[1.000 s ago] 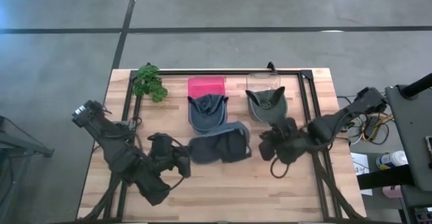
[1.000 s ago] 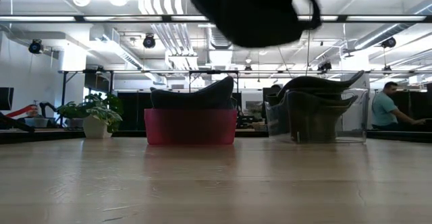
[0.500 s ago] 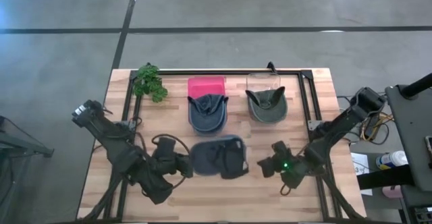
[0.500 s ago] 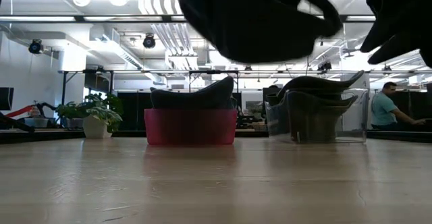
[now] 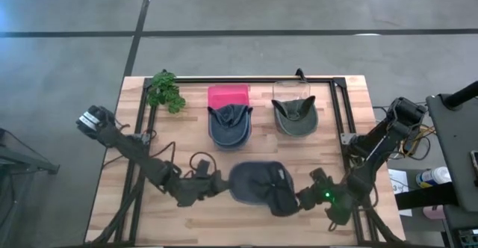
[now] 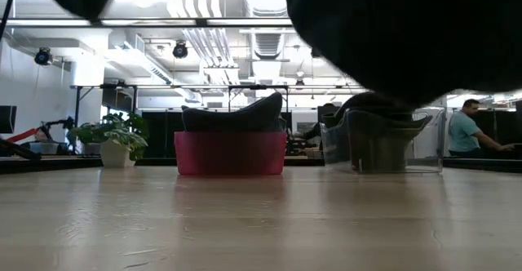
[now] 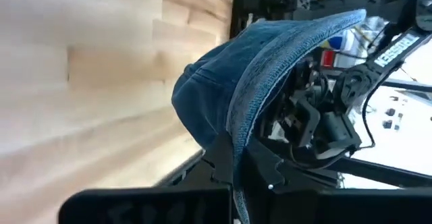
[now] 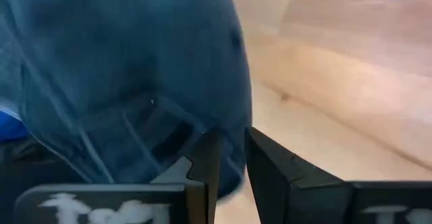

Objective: Pick & Place hat
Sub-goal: Put the blue cap into the red bin

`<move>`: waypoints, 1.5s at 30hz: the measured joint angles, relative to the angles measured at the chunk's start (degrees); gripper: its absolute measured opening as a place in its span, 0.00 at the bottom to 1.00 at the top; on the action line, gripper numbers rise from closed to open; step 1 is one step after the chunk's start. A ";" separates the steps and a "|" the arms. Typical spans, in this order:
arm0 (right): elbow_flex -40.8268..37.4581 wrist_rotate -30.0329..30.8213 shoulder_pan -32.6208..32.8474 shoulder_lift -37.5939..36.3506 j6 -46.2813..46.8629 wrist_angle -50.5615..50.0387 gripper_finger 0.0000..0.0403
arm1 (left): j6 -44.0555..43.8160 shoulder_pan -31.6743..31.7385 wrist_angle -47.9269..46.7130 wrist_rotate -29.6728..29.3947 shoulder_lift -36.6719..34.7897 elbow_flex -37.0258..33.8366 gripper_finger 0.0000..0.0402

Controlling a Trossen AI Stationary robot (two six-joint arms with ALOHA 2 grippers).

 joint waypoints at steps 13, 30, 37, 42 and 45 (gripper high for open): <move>0.18 -4.16 4.23 -1.38 11.94 -13.24 0.17 | 6.84 3.36 -1.89 0.29 -14.32 -9.99 0.02; 0.20 -4.82 -19.22 -1.55 -23.04 17.82 0.17 | 8.06 4.22 -0.74 4.71 -8.27 -9.46 0.02; 0.20 -10.73 -25.30 -1.51 -27.44 18.32 0.17 | 8.17 4.43 8.09 5.75 -3.64 -9.60 0.02; 0.15 -13.50 -26.80 0.63 -27.31 18.81 0.17 | 9.24 5.01 11.80 6.42 0.36 -7.74 0.02; 0.76 -16.01 -26.92 2.91 -26.44 20.07 0.17 | 9.40 5.50 11.86 6.83 2.65 -6.39 0.02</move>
